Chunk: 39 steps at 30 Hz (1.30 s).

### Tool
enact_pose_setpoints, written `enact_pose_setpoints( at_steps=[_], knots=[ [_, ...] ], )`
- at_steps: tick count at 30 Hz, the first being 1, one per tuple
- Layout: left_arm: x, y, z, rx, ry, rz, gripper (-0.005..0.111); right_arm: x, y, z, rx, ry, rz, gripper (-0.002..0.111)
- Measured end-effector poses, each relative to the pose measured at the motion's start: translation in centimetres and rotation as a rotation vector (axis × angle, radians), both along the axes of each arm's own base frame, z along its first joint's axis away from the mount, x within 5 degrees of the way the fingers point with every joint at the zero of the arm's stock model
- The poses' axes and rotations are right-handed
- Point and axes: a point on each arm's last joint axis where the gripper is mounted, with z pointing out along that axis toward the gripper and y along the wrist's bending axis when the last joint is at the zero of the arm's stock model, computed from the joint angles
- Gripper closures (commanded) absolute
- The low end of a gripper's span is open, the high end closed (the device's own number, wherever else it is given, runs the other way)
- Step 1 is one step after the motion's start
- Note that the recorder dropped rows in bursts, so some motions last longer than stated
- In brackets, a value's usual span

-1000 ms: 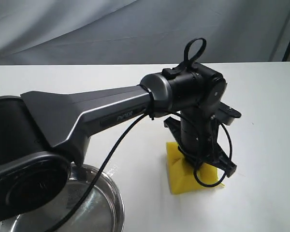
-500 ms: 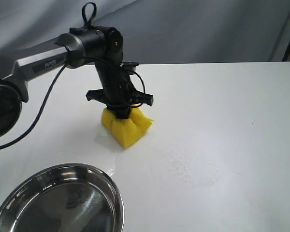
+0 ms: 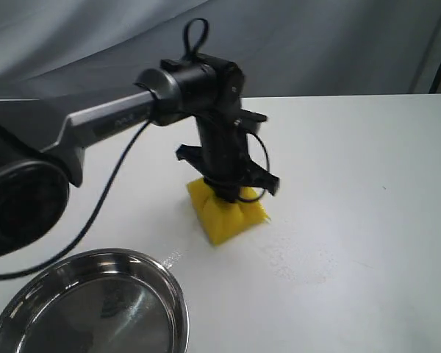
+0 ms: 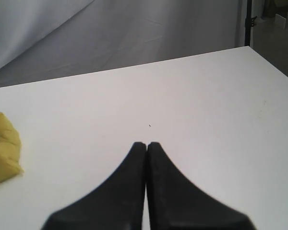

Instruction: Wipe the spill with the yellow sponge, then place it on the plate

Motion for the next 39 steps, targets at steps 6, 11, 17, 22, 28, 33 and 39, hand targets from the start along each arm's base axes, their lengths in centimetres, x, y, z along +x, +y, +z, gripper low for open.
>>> enact_pose_setpoints(
  at_steps=[6,11,17,22,28,33,39],
  knots=[
    [-6.1,-6.1,0.0,-0.039,0.024,-0.213,0.107,0.0,0.0,0.0,0.0,0.0,0.0,0.108],
    [-7.3,-7.1,0.0,-0.039,0.016,-0.267,0.107,0.0,0.0,0.0,0.0,0.0,0.0,0.108],
    [-5.6,-5.7,-0.1,-0.047,0.038,-0.199,0.107,0.0,0.0,0.0,0.0,0.0,0.0,0.108],
    [-1.6,-1.7,-0.5,-0.088,0.098,-0.023,0.107,0.0,0.0,0.0,0.0,0.0,0.0,0.108],
    [3.3,4.6,-0.6,-0.076,0.092,0.142,0.107,0.0,0.0,0.0,0.0,0.0,0.0,0.108],
    [5.4,7.9,-0.6,-0.064,0.084,0.232,0.107,0.0,0.0,0.0,0.0,0.0,0.0,0.108],
    [5.1,7.5,-0.6,-0.05,0.075,0.215,0.107,0.0,0.0,0.0,0.0,0.0,0.0,0.108]
  ],
)
